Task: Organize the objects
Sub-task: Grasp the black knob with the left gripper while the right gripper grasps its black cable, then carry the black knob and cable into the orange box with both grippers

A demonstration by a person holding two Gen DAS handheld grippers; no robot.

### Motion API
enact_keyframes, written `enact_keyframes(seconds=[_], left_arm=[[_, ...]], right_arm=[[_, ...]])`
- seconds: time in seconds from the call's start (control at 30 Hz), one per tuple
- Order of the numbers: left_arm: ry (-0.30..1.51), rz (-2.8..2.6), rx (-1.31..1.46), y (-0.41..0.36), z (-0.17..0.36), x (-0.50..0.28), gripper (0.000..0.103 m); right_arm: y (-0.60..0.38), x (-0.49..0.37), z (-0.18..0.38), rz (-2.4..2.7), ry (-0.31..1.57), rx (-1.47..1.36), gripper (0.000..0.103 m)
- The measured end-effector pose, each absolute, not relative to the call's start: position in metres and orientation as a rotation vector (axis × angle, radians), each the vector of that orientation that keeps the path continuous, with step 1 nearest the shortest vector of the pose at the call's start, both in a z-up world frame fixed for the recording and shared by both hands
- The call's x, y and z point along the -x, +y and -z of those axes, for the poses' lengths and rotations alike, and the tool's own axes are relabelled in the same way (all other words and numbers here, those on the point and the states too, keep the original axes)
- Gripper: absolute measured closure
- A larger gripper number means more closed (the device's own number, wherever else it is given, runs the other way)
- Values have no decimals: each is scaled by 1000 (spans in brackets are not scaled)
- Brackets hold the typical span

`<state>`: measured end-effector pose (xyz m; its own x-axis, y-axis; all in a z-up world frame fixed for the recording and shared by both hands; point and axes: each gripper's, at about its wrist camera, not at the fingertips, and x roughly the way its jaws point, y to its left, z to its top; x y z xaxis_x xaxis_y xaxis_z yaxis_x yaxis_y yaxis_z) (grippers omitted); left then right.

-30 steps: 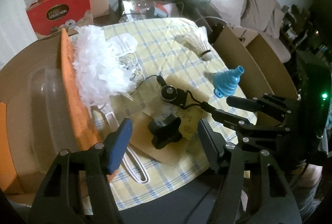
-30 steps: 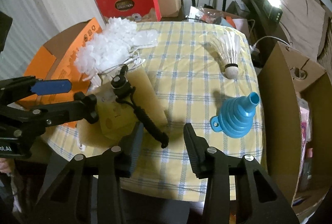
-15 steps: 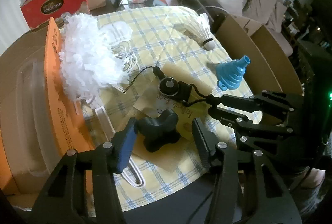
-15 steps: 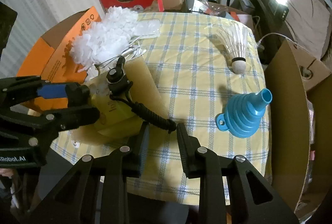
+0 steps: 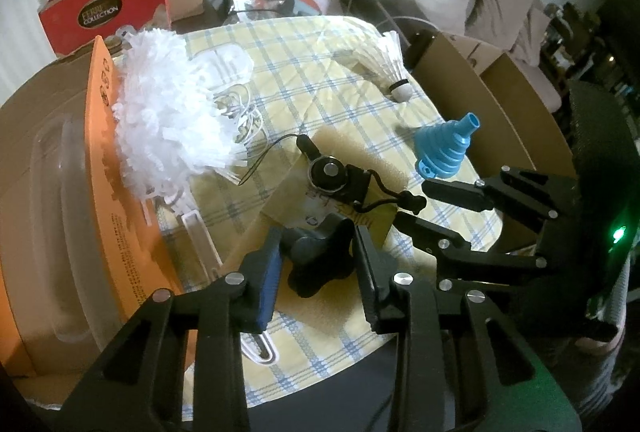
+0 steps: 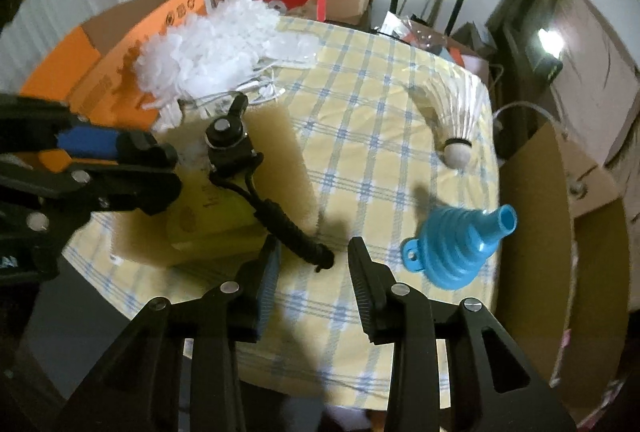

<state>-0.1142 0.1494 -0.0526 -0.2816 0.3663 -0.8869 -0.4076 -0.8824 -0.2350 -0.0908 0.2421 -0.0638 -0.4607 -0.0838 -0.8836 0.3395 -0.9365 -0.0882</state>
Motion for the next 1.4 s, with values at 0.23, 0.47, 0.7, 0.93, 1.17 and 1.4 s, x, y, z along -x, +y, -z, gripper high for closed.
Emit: enact_keyframes(seconds=[0.23, 0.47, 0.7, 0.93, 1.17, 1.4], left_arm=[[12, -2168, 1498, 149, 51, 115, 72], [-32, -2175, 1461, 140, 36, 115, 72], [-84, -2220, 1391, 122, 6, 117, 72], [-138, -2263, 1348, 93, -18, 117, 72], [-186, -2333, 1345, 46, -29, 117, 72], [-231, -2414, 1408, -8, -18, 126, 72]], right_arm=[[246, 96, 71, 2396, 323, -1501, 84], [258, 88, 50, 2454, 193, -1446, 89], [261, 86, 12, 2529, 127, -1334, 91], [253, 87, -12, 2542, 91, -1271, 91], [234, 84, -35, 2525, 74, -1199, 91], [196, 88, -57, 2482, 100, -1127, 91]])
